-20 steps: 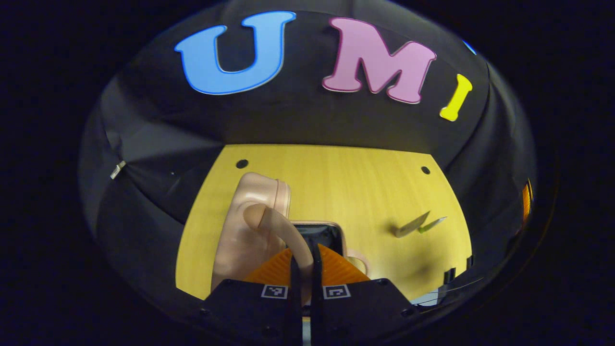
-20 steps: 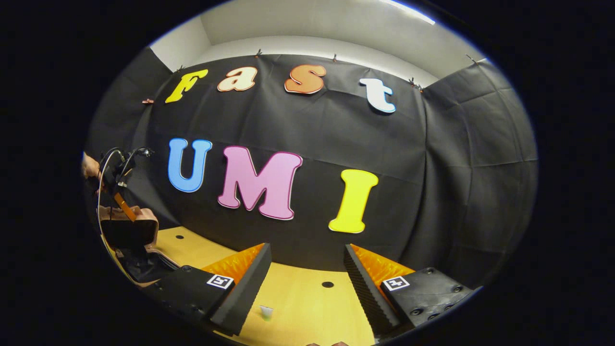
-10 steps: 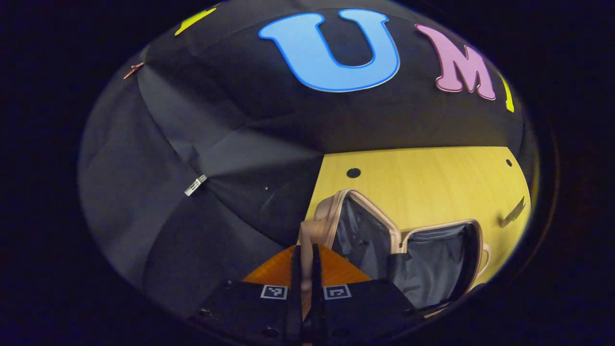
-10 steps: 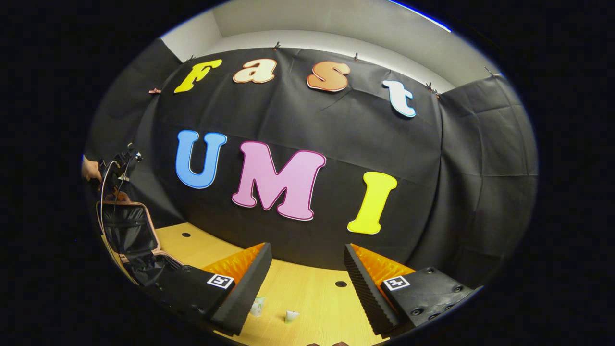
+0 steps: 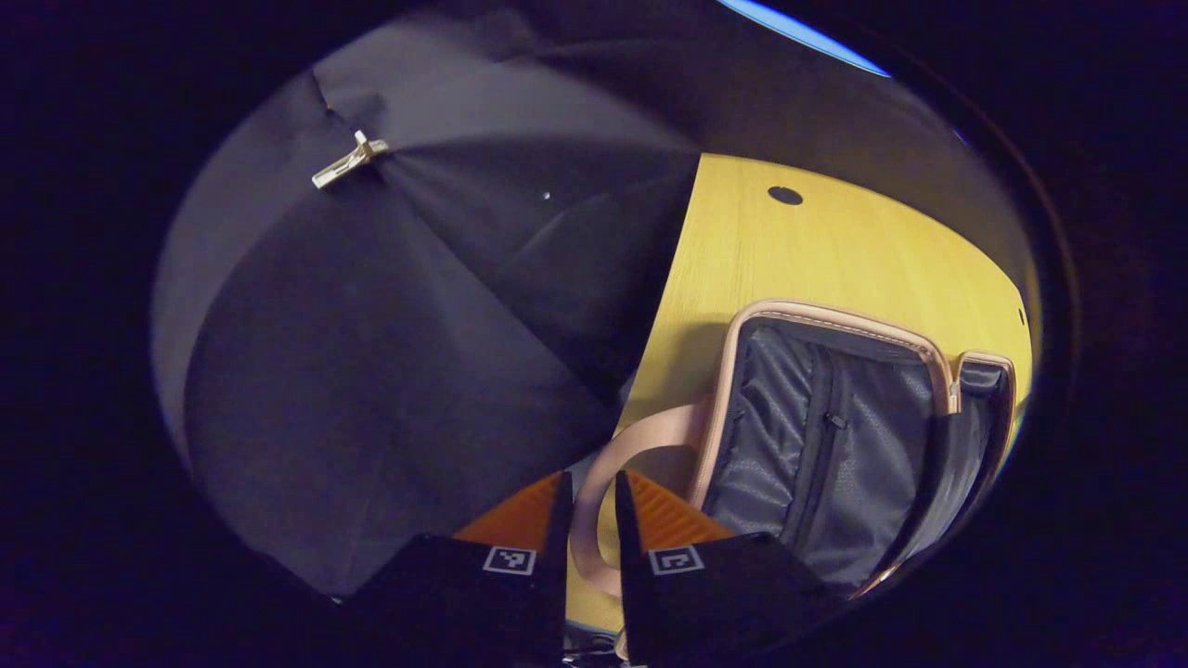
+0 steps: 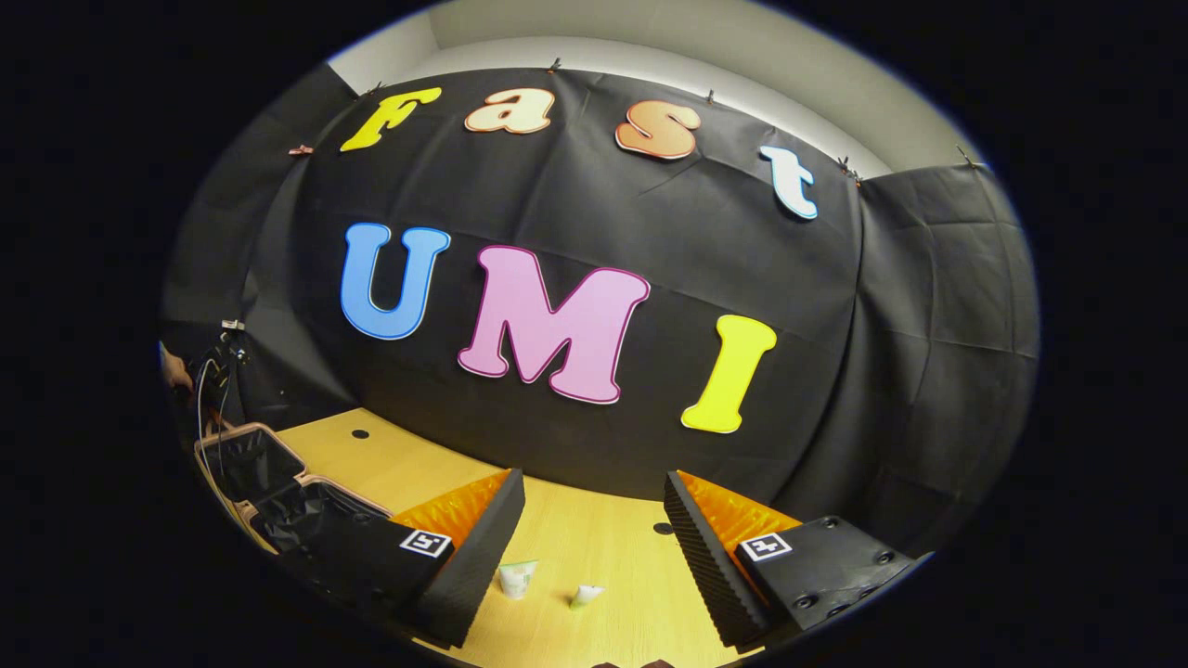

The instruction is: First open the suitcase, pack the skin care products into it, and then close the suitcase.

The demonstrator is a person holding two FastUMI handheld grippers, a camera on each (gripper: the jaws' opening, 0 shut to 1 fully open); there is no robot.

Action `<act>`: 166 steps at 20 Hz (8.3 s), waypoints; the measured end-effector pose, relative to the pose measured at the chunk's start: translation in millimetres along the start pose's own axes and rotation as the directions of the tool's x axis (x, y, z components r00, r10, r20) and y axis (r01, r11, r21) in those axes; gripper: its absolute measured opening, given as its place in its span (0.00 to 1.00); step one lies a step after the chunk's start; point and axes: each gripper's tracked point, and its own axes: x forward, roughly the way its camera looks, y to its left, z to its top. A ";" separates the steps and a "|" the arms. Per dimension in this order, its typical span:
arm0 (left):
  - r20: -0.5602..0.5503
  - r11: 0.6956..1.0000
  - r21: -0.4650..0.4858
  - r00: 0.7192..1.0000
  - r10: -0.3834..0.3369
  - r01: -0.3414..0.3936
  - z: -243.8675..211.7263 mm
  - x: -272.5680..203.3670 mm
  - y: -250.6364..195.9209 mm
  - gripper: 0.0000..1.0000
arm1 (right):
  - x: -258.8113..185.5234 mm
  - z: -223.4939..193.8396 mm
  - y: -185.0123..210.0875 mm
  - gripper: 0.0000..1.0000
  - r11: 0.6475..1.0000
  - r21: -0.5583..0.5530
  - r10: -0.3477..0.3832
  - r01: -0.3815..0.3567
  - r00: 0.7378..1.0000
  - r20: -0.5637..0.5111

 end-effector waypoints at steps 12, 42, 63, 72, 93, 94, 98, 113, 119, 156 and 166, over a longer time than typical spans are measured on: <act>0.580 0.828 0.454 0.596 -0.556 0.330 110.2 -319.9 -270.8 0.97 | 1.7 -11.8 -24.1 0.96 0.995 0.078 -0.067 0.063 0.997 0.048; 0.089 0.494 0.721 0.642 -0.762 0.486 -16.1 -297.2 -691.7 0.28 | 20.6 -264.5 -52.3 0.97 0.955 0.278 0.192 -0.100 0.925 -0.327; -0.272 0.875 0.272 0.904 -0.329 0.400 -103.6 -215.3 -315.1 0.26 | 28.8 -264.4 132.4 0.34 0.776 0.550 0.565 -0.308 0.728 -0.389; -0.390 0.887 0.223 0.871 -0.300 0.405 -113.0 -142.8 -315.3 0.35 | -24.0 -224.3 277.4 0.33 0.666 0.583 0.740 -0.464 0.510 -0.439; 0.116 0.991 0.033 0.984 -0.136 0.133 -11.4 -177.9 -43.9 0.89 | -60.9 -306.8 433.3 0.68 0.782 0.556 0.614 -0.281 0.200 -0.763; 0.128 0.993 0.009 0.985 -0.115 0.115 -7.3 -166.7 -31.3 0.89 | -61.6 -296.3 435.9 0.87 0.770 0.554 0.630 -0.317 0.235 -0.740; 0.214 0.992 -0.121 0.977 0.000 0.026 36.4 -144.4 24.9 0.89 | -52.3 -235.9 422.5 0.98 0.708 0.506 0.702 -0.492 0.413 -0.581; -0.139 0.942 -0.293 0.968 -0.211 0.163 9.6 -0.5 19.2 0.76 | -44.6 -203.8 289.8 0.97 0.794 0.525 0.579 -0.308 0.646 -0.497; 0.020 0.973 -0.124 0.980 -0.196 0.197 57.3 -52.8 18.4 0.13 | -54.6 -191.2 281.1 0.97 0.802 0.500 0.566 -0.327 0.686 -0.458; 0.193 0.821 0.396 0.837 -0.512 0.411 -8.3 -372.5 -417.8 0.75 | -101.7 -202.9 25.7 0.97 0.877 0.373 0.442 -0.302 0.811 -0.384; 0.622 0.809 0.469 0.518 -0.587 0.354 53.3 -582.1 -390.9 0.87 | -52.0 -63.4 -9.9 0.98 0.903 0.231 0.390 -0.361 0.916 -0.094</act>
